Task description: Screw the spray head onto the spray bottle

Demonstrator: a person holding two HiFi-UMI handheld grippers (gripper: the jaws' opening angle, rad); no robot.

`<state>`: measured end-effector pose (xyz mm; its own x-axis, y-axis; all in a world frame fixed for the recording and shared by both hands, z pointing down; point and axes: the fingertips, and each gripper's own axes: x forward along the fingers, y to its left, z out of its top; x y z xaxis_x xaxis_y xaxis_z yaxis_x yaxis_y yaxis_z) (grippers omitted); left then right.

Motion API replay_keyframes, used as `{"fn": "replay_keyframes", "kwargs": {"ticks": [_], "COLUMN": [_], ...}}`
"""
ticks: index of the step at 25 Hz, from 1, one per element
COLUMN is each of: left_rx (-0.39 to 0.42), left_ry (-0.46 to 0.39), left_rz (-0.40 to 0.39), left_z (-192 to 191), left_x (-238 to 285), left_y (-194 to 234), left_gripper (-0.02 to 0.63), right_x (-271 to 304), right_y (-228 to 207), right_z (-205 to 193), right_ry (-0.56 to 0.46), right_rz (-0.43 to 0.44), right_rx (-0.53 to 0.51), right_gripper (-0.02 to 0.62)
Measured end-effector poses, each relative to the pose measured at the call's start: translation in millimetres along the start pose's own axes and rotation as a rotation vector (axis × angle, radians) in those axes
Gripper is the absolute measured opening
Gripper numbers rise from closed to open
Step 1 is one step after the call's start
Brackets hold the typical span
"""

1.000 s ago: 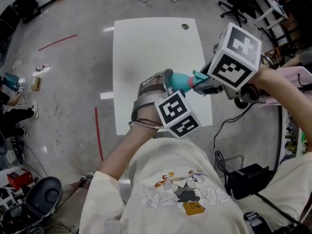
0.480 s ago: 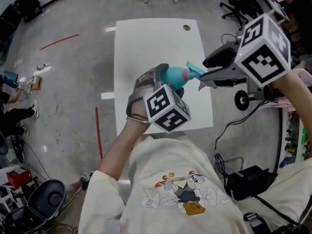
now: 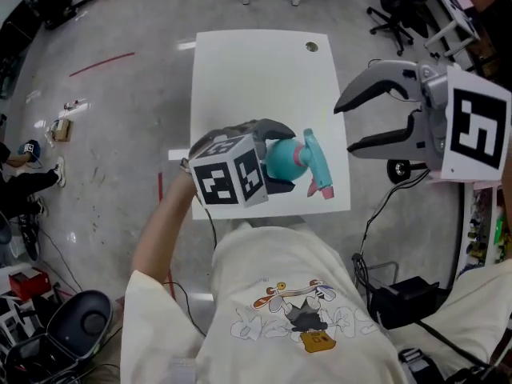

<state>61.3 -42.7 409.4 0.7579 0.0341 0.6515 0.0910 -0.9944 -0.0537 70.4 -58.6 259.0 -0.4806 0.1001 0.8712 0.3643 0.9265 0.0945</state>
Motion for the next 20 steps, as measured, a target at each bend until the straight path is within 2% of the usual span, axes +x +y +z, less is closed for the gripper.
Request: {"fn": "replay_keyframes", "kwargs": {"ticks": [2,4,7,9,14,17,20], "left_rx": [0.036,0.058,0.105,0.139,0.202,0.198,0.191], "left_ry": [-0.039,-0.041,0.035,0.095,0.184,0.163,0.133], "left_rz": [-0.145,-0.252,-0.365,-0.426,-0.504,-0.522,-0.527], "left_z": [-3,3,11,9,-7,-6,0], "left_x": [-2,-7,-7,0,14,15,11], "left_y": [-21,-32,-40,-46,-82,-85,-80], "left_gripper": [0.371,0.371,0.371,0.371,0.371,0.371,0.371], "right_x": [21,27,21,21,45,48,46], "right_y": [12,17,19,31,81,89,84], "right_z": [10,15,20,16,8,4,8], "right_ry": [-0.004,0.023,0.053,0.084,0.162,0.185,0.169], "right_rz": [0.034,0.063,0.104,0.166,0.269,0.288,0.265], "right_rx": [-0.093,-0.178,-0.288,-0.338,-0.420,-0.437,-0.445], "right_gripper": [0.176,0.176,0.177,0.176,0.176,0.176,0.176]}}
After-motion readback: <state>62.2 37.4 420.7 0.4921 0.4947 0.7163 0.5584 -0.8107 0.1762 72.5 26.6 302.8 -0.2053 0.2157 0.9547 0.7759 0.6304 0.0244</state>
